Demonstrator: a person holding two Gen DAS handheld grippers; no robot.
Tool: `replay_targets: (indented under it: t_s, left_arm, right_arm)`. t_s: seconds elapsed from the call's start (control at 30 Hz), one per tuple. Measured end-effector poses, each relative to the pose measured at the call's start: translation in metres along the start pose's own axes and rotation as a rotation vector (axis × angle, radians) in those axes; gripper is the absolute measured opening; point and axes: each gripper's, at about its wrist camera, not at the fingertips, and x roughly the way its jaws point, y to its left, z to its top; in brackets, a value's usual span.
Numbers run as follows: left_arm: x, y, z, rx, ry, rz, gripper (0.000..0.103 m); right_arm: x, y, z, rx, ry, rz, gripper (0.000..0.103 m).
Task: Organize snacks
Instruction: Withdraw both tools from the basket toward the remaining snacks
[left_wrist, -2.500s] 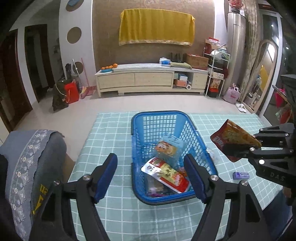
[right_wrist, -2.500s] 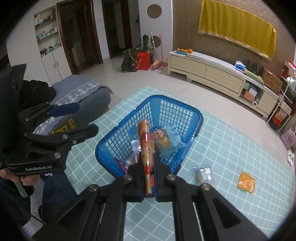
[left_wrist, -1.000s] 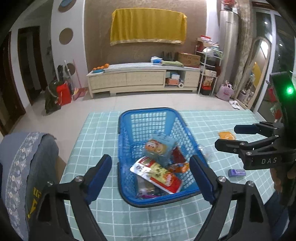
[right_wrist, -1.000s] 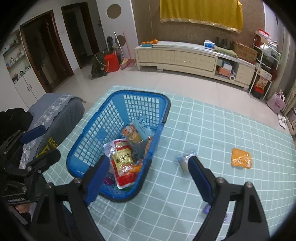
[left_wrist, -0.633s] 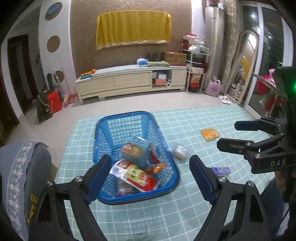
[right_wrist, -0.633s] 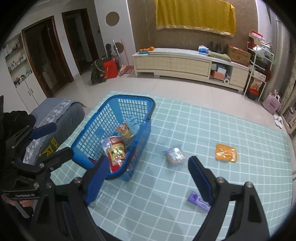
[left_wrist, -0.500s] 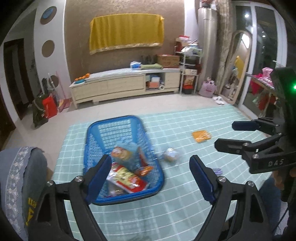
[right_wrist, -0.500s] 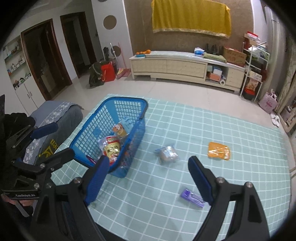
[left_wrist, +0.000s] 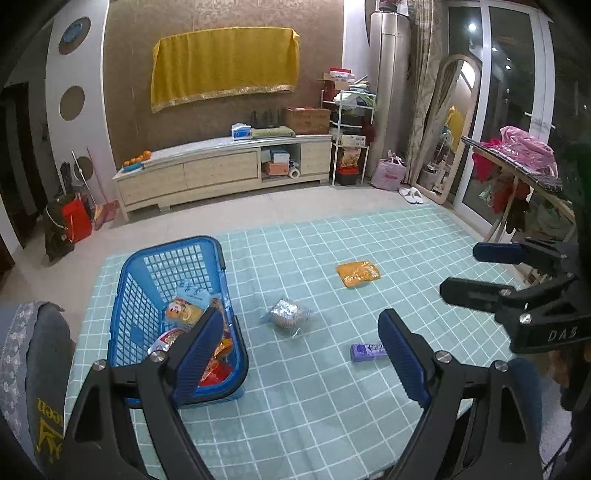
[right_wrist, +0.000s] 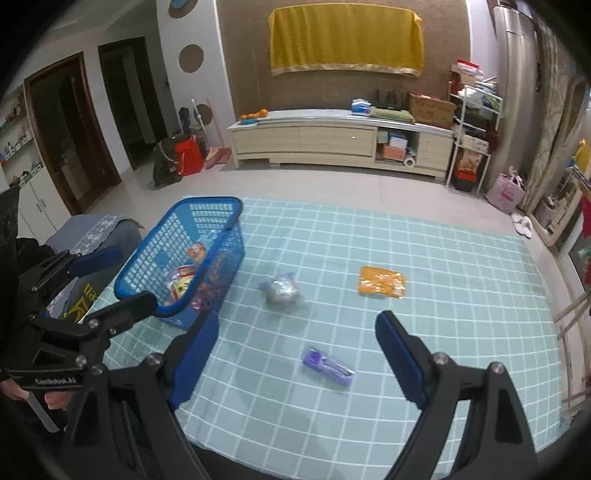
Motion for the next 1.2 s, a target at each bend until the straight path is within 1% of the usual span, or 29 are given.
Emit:
replay_targets:
  t_s: [0.07, 0.13, 0.17, 0.2, 0.23, 0.3, 0.33, 0.43, 0.57, 0.67, 0.73, 0.8, 0.9, 0.97, 1.07, 1.1, 1.2]
  left_arm:
    - [0.006, -0.006, 0.003, 0.012, 0.012, 0.011, 0.085]
    - [0.011, -0.010, 0.005, 0.013, 0.024, 0.016, 0.089]
    - [0.015, -0.012, 0.007, 0.009, 0.028, 0.022, 0.092]
    - [0.018, -0.014, 0.008, 0.002, 0.031, 0.029, 0.100]
    - [0.022, -0.013, 0.010, -0.005, 0.035, 0.031, 0.103]
    - [0.031, -0.015, 0.016, -0.019, 0.047, 0.021, 0.103]
    - [0.034, -0.016, 0.018, -0.021, 0.052, 0.019, 0.103]
    - [0.050, -0.024, 0.026, -0.014, 0.074, 0.042, 0.103]
    - [0.069, -0.033, 0.031, -0.015, 0.108, 0.069, 0.103]
    - [0.091, -0.035, 0.034, -0.041, 0.153, 0.084, 0.103]
    - [0.106, -0.033, 0.033, -0.071, 0.184, 0.088, 0.103]
    - [0.121, -0.031, 0.031, -0.098, 0.214, 0.096, 0.103]
    - [0.144, -0.025, 0.028, -0.146, 0.259, 0.114, 0.103]
    - [0.158, -0.024, 0.027, -0.170, 0.282, 0.108, 0.103]
    - [0.182, -0.019, 0.025, -0.206, 0.318, 0.122, 0.103]
    - [0.190, -0.018, 0.025, -0.215, 0.327, 0.119, 0.103]
    - [0.210, -0.016, 0.022, -0.206, 0.345, 0.149, 0.103]
  right_arm:
    - [-0.002, -0.010, 0.000, 0.013, -0.005, -0.008, 0.090]
    - [-0.002, -0.019, 0.000, 0.024, -0.007, -0.014, 0.090]
    - [-0.001, -0.023, 0.001, 0.028, -0.008, -0.018, 0.090]
    - [-0.001, -0.027, 0.001, 0.030, -0.011, -0.022, 0.090]
    - [0.000, -0.031, 0.002, 0.031, -0.015, -0.026, 0.090]
    - [0.001, -0.039, 0.003, 0.032, -0.019, -0.030, 0.094]
    - [0.002, -0.043, 0.003, 0.032, -0.020, -0.029, 0.098]
    - [0.008, -0.055, 0.005, 0.025, -0.027, -0.032, 0.098]
    - [0.023, -0.071, 0.008, 0.033, -0.012, -0.024, 0.099]
    - [0.035, -0.085, 0.009, 0.041, 0.002, -0.021, 0.103]
    - [0.045, -0.095, 0.011, 0.045, 0.010, -0.024, 0.103]
    - [0.057, -0.104, 0.013, 0.057, 0.023, -0.026, 0.103]
    - [0.078, -0.116, 0.014, 0.077, 0.049, -0.006, 0.103]
    - [0.093, -0.119, 0.014, 0.069, 0.070, -0.003, 0.103]
    - [0.118, -0.124, 0.013, 0.062, 0.102, -0.008, 0.103]
    - [0.126, -0.126, 0.013, 0.066, 0.112, -0.005, 0.103]
    - [0.147, -0.133, 0.016, 0.083, 0.159, 0.006, 0.103]
